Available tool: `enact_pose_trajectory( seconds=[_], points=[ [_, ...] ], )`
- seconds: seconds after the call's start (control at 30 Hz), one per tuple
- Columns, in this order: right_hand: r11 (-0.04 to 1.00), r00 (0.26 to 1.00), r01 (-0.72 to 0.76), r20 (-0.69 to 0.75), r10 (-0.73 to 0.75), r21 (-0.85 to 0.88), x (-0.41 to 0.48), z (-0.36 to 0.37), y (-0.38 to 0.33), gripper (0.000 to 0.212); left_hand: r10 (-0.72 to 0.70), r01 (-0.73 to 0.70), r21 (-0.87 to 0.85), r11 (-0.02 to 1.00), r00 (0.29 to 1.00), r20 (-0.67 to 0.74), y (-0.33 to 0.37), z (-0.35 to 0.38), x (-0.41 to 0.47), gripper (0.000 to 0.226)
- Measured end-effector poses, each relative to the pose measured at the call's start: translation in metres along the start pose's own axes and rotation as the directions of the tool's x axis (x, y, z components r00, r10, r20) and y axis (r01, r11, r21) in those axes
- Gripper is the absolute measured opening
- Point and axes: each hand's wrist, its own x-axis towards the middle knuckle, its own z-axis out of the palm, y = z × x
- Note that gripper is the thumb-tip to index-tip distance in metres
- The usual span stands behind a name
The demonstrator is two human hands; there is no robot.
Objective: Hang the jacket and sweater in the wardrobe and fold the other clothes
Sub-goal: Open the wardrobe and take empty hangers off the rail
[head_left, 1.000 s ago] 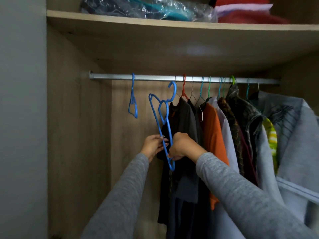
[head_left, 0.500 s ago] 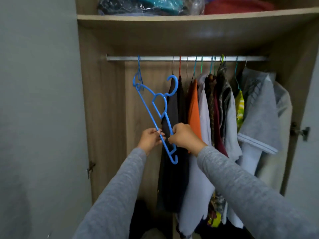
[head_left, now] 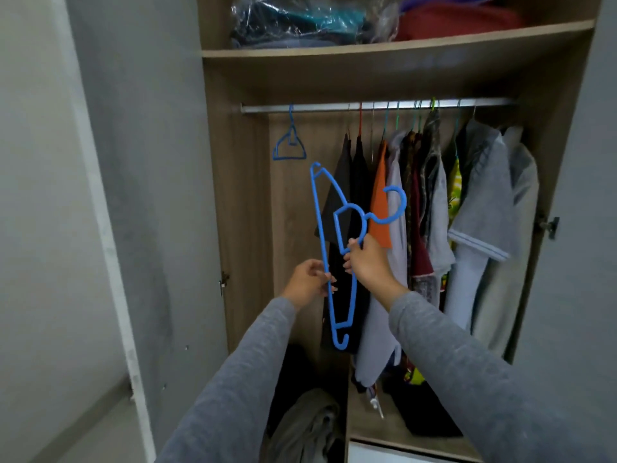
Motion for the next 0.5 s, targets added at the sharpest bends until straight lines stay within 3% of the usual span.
enact_pose_trajectory(
  seconds=[0.13, 0.2, 0.33, 0.5],
  points=[
    [0.987, 0.998, 0.037, -0.045, -0.045, -0.158, -0.034, -0.020, -0.005, 0.025, -0.018, 0.021, -0.098, 0.995, 0.999, 0.036, 0.012, 0.005, -0.037, 0.039],
    [0.971, 0.994, 0.082, -0.058, -0.097, -0.224, -0.053, -0.036, -0.008, 0.030, 0.001, 0.001, -0.075, 0.997, 1.000, 0.026, 0.018, 0.005, -0.055, 0.039],
    [0.948, 0.980, 0.148, -0.086, -0.178, -0.281, -0.104, -0.055, -0.008, 0.041, 0.080, -0.074, 0.226, 0.971, 0.997, -0.021, 0.022, -0.004, -0.100, 0.069],
    [0.961, 0.979, 0.086, -0.158, -0.131, -0.264, -0.184, -0.063, 0.005, 0.048, 0.310, -0.236, 0.396, 0.887, 0.941, -0.134, -0.002, -0.014, -0.165, 0.068]
  ],
)
